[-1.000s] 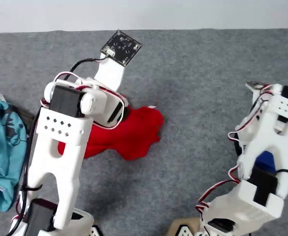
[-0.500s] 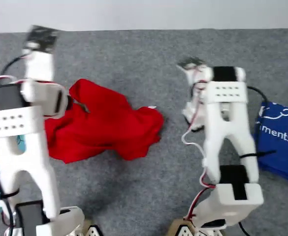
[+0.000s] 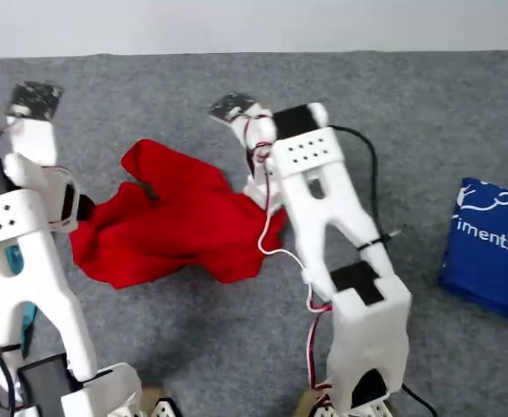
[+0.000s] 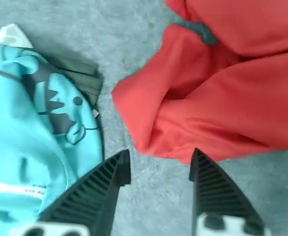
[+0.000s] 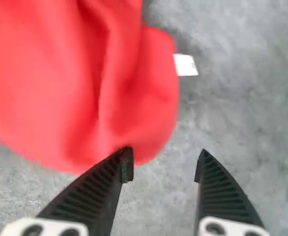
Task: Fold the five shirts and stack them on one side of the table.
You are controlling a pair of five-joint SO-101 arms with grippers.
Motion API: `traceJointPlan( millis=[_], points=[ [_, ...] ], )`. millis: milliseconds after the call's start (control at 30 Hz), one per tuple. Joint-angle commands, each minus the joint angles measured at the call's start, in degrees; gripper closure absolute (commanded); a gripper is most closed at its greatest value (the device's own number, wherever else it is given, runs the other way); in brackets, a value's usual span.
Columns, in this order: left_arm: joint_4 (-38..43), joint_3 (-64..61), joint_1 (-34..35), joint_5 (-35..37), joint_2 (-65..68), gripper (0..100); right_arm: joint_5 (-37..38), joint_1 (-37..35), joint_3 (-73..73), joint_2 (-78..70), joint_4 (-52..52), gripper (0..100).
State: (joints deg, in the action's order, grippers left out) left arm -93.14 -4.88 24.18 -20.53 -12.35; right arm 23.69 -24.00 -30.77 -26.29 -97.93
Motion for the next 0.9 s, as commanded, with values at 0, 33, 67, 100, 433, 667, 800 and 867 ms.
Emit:
traceJointPlan(
  millis=[0,33,67,100,433,667,800,867],
  points=[
    [8.35,-7.16,-0.35,-3.08,-0.18,79,-0.53,-1.1,-4.48,-3.74,0.84,78.5],
    [10.55,-9.27,-0.44,-3.43,-0.18,79,-0.53,-1.1,-4.75,-5.23,0.92,78.6],
    [12.92,-11.21,-0.44,-3.43,-0.18,79,-0.53,-1.01,-4.75,-6.81,1.01,78.6],
    [14.77,-12.7,-0.44,-3.43,-0.18,79,-0.53,-0.92,-4.75,-8.31,1.1,78.6],
    [16.79,-16.04,-0.09,-3.52,-0.18,80,-0.18,2.33,-5.8,-9.98,0.66,98.5],
    [16.79,-15.96,-0.09,-3.34,-0.18,80,-0.18,7.08,-11.87,-6.37,-3.21,98.7],
    [16.79,-15.96,-0.09,-3.16,-0.26,80,-0.18,9.01,-14.59,-5.41,-4.7,98.8],
    [16.79,-15.96,0.18,-3.16,-0.26,80,-0.44,8.75,-14.59,-5.14,-4.7,98.8]
  ],
)
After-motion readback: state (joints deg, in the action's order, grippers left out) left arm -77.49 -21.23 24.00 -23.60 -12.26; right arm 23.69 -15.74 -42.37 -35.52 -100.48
